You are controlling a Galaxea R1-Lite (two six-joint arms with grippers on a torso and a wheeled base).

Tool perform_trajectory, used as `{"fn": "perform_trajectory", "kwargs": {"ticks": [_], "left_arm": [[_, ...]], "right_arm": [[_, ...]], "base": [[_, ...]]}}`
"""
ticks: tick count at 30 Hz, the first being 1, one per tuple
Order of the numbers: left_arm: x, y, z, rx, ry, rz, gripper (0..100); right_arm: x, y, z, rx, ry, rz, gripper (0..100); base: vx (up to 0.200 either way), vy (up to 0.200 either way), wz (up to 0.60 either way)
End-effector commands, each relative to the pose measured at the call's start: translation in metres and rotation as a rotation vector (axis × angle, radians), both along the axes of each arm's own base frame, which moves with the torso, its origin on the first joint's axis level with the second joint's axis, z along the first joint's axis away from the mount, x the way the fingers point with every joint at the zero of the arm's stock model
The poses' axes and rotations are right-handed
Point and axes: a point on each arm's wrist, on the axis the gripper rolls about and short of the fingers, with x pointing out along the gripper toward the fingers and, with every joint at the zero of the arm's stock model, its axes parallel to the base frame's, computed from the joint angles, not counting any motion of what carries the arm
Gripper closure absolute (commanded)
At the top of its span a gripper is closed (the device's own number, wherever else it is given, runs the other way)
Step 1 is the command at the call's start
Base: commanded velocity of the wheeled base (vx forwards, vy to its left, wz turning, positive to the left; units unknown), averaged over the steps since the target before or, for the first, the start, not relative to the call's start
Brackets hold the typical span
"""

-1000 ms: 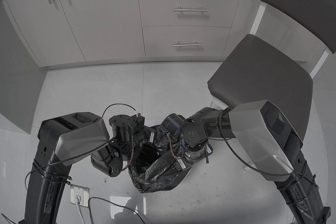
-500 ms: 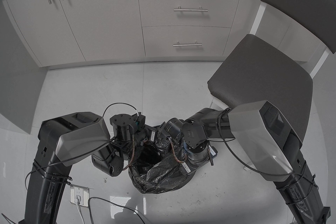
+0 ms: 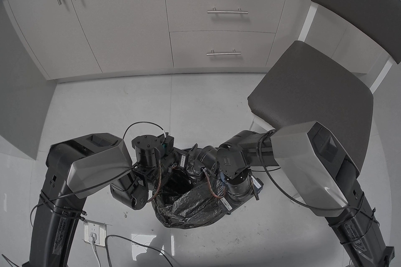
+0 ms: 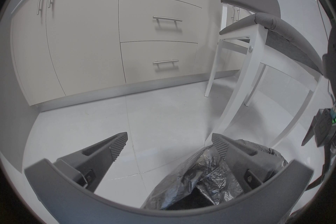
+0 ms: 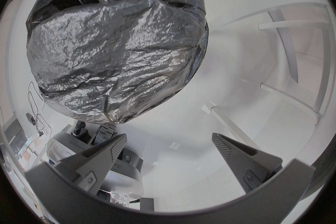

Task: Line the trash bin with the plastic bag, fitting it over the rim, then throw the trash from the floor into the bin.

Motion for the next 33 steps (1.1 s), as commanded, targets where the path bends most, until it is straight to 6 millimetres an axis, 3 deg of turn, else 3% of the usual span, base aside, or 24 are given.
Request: {"fn": "perform_trajectory", "kwargs": {"ticks": [1,8,10,13,14,18,22,26,33], "left_arm": [[-0.001,-0.001,-0.002,0.002,0.004,-0.001,0],[-0.001,-0.001,-0.001,0.001,0.003,-0.001,0],[-0.001,-0.001,-0.001,0.001,0.003,-0.001,0],[-0.002,-0.001,-0.001,0.001,0.006,-0.003,0],[-0.002,-0.001,-0.001,0.001,0.006,-0.003,0],[-0.002,-0.001,-0.002,0.002,0.007,-0.003,0],[-0.002,-0.001,-0.002,0.003,0.009,-0.001,0],[-0.002,-0.001,-0.001,0.002,0.007,-0.001,0],[-0.002,0.000,-0.002,-0.011,0.016,0.002,0]], "right_arm": [[0.000,0.000,-0.006,-0.009,0.011,-0.001,0],[0.001,0.004,-0.024,-0.009,0.014,-0.003,0],[0.001,0.010,-0.017,0.028,-0.027,0.010,0],[-0.006,0.018,0.013,0.075,-0.077,0.039,0],[-0.006,0.018,0.013,0.075,-0.077,0.039,0],[-0.022,0.030,0.055,0.147,-0.147,0.072,0],[-0.034,0.041,0.064,0.176,-0.160,0.097,0],[-0.038,0.049,0.058,0.250,-0.142,0.057,0],[-0.021,0.060,0.014,0.315,-0.148,0.018,0]], "base": [[0.000,0.000,0.00],[0.000,0.000,0.00],[0.000,0.000,0.00],[0.000,0.000,0.00],[0.000,0.000,0.00],[0.000,0.000,0.00],[0.000,0.000,0.00],[0.000,0.000,0.00],[0.000,0.000,0.00]]}}
